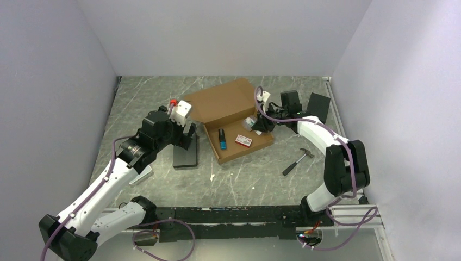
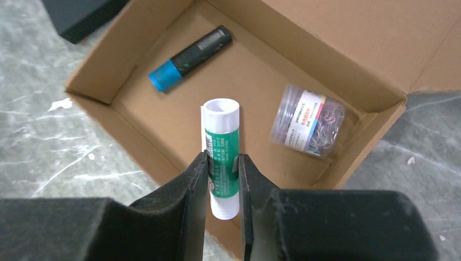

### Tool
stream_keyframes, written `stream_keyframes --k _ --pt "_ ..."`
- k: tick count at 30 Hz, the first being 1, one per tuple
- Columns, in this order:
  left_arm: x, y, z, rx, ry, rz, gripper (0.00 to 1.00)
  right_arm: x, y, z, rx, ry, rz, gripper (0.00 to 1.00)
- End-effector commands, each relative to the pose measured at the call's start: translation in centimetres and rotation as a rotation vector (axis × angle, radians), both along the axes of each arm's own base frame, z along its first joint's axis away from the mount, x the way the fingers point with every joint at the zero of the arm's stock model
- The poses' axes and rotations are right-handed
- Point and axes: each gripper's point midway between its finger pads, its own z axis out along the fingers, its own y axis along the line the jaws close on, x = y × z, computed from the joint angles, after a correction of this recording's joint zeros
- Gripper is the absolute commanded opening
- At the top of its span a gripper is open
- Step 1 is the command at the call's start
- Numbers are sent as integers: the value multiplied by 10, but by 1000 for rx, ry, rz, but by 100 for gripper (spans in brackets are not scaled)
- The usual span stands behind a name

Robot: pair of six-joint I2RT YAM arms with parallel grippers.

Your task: Fold the paper box

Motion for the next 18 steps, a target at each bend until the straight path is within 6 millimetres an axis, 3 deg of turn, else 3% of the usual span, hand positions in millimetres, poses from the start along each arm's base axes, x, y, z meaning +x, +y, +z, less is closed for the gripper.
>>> stream_keyframes --k 1,7,18 --pt "5 -1 7 -3 -36 -7 100 25 -2 -14 -78 -45 -96 10" --pt "5 -1 7 -5 -36 -9 99 35 -5 -40 -198 -46 -131 18" --pt "5 0 7 -7 -37 -8 99 31 2 -47 -224 -50 -98 40"
